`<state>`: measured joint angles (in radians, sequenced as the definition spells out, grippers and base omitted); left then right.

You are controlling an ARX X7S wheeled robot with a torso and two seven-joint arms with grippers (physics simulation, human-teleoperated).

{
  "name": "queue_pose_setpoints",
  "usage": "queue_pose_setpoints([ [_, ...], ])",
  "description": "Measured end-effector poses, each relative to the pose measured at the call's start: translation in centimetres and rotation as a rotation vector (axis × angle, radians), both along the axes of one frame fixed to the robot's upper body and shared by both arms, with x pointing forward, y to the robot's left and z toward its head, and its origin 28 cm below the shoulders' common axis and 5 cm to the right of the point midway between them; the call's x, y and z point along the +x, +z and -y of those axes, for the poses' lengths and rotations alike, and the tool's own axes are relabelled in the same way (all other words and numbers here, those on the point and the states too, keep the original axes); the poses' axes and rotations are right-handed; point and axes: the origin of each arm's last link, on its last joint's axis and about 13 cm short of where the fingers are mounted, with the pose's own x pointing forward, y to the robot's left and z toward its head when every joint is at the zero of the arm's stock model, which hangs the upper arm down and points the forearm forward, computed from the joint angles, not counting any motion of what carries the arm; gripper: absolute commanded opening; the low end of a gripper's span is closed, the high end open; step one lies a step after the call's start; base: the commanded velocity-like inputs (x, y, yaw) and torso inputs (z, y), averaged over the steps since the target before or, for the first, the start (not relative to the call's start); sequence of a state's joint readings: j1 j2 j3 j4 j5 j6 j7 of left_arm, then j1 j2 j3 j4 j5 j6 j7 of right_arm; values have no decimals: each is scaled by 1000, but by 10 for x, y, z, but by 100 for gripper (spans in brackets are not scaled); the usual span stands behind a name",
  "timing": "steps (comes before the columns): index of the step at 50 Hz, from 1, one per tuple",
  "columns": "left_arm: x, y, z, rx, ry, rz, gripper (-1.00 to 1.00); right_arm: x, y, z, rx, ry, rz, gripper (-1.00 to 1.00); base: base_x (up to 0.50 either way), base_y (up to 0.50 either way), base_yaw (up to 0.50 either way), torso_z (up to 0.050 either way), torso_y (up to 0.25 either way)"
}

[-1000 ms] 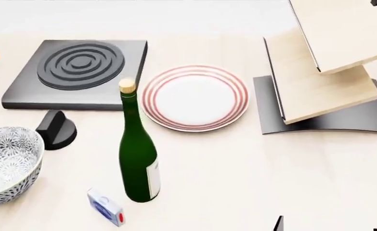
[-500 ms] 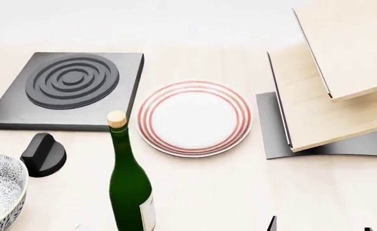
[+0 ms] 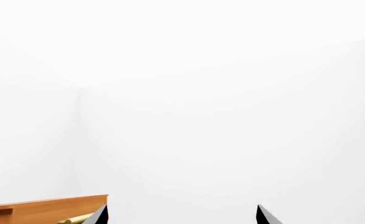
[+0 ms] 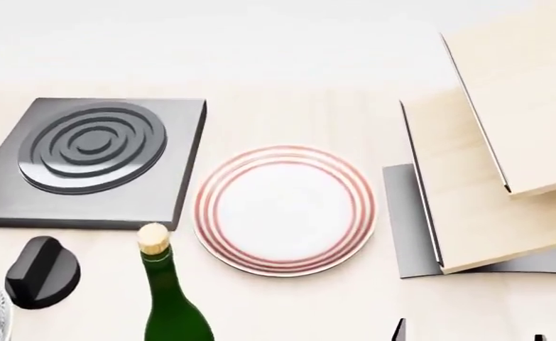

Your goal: Pick up the akita bowl and put it on the plate.

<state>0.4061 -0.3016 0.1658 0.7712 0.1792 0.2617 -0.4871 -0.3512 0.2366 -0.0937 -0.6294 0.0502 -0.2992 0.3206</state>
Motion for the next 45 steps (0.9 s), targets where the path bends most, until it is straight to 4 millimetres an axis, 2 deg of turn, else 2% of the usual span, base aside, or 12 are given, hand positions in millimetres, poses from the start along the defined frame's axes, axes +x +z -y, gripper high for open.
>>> queue_pose_setpoints([
  [45,0,-1,0,3,-1,-1,100,0,-1,-1,2,-1,-1,100,181,0,0,0,0],
])
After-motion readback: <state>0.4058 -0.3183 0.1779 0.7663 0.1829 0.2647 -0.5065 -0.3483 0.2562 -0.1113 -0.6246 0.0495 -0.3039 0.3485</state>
